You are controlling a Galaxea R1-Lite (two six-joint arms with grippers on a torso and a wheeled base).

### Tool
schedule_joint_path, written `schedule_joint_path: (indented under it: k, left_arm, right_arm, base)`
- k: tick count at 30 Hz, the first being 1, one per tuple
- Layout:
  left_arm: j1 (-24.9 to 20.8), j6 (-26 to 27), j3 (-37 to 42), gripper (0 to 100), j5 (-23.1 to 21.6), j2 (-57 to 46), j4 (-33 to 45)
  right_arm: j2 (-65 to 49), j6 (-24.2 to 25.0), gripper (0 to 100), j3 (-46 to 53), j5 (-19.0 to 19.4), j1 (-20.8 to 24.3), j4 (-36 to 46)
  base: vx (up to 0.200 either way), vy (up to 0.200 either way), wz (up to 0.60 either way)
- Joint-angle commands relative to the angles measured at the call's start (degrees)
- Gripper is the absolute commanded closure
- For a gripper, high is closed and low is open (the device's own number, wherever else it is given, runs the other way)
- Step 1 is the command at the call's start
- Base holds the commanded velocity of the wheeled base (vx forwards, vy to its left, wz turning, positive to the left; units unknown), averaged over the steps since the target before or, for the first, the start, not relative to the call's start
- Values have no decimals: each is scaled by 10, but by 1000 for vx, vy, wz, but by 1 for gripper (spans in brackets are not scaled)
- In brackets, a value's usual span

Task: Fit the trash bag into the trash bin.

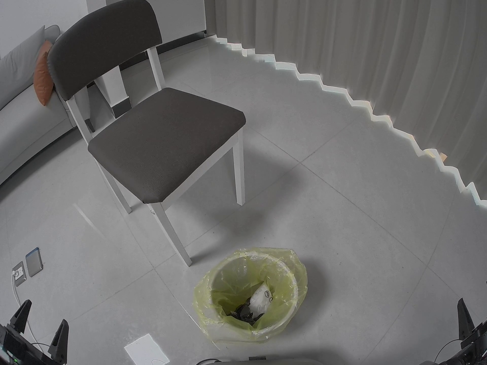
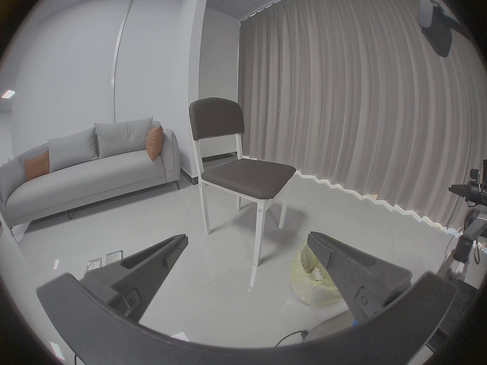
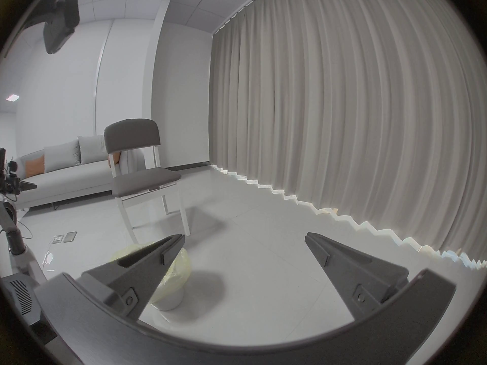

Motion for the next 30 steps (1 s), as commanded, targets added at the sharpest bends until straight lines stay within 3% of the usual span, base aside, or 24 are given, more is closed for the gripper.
schedule_joint_path:
  k: [1, 3, 6, 10, 11, 12, 14, 15, 17, 20, 23, 24, 25, 30]
  left_arm:
    - [1, 1, 10, 0, 0, 2, 0]
    - [0, 2, 10, 0, 0, 2, 0]
    - [0, 5, 10, 0, -2, 2, 0]
    - [-1, 5, 10, 0, -2, 2, 0]
    - [-1, 5, 10, 0, -2, 2, 0]
    - [-1, 5, 10, 0, -2, 2, 0]
    - [-1, 5, 10, 0, -2, 2, 0]
    - [-1, 5, 10, 0, -2, 2, 0]
    - [-1, 5, 10, 0, -2, 2, 0]
    - [-1, 5, 10, 0, -2, 2, 0]
    - [-1, 5, 10, 0, -2, 2, 0]
    - [-1, 5, 10, 0, -2, 2, 0]
    - [-1, 5, 10, 0, -1, 2, 0]
    - [-1, 5, 10, 0, -2, 2, 0]
  right_arm:
    - [-4, -20, 0, 10, 103, 1, -30]
    - [-2, -8, 0, 10, 95, 2, -19]
    - [-3, 50, 0, 8, 74, 0, -16]
    - [-4, 66, 0, 0, -61, 1, 9]
    - [-4, 68, 0, -1, -74, 1, 9]
    - [-4, 83, 0, -2, -141, 1, 8]
    - [-4, 95, 0, 5, -198, 1, -4]
    - [-4, 102, 0, 6, -200, 1, -11]
    - [-4, 116, 0, 6, -160, 1, -12]
    - [-4, 94, 0, 8, -114, 1, -13]
    - [-3, 85, 0, 7, -105, 2, -11]
    - [-2, 38, 0, 10, -34, 2, 1]
    - [-1, 21, 0, 9, -17, 0, 16]
    - [-3, 1, 0, 7, -8, 1, 25]
  base:
    - [0, 0, 0]
    - [0, 0, 0]
    - [0, 0, 0]
    - [0, 0, 0]
    - [0, 0, 0]
    - [0, 0, 0]
    - [0, 0, 0]
    - [0, 0, 0]
    - [0, 0, 0]
    - [0, 0, 0]
    - [0, 0, 0]
    - [0, 0, 0]
    - [0, 0, 0]
    - [0, 0, 0]
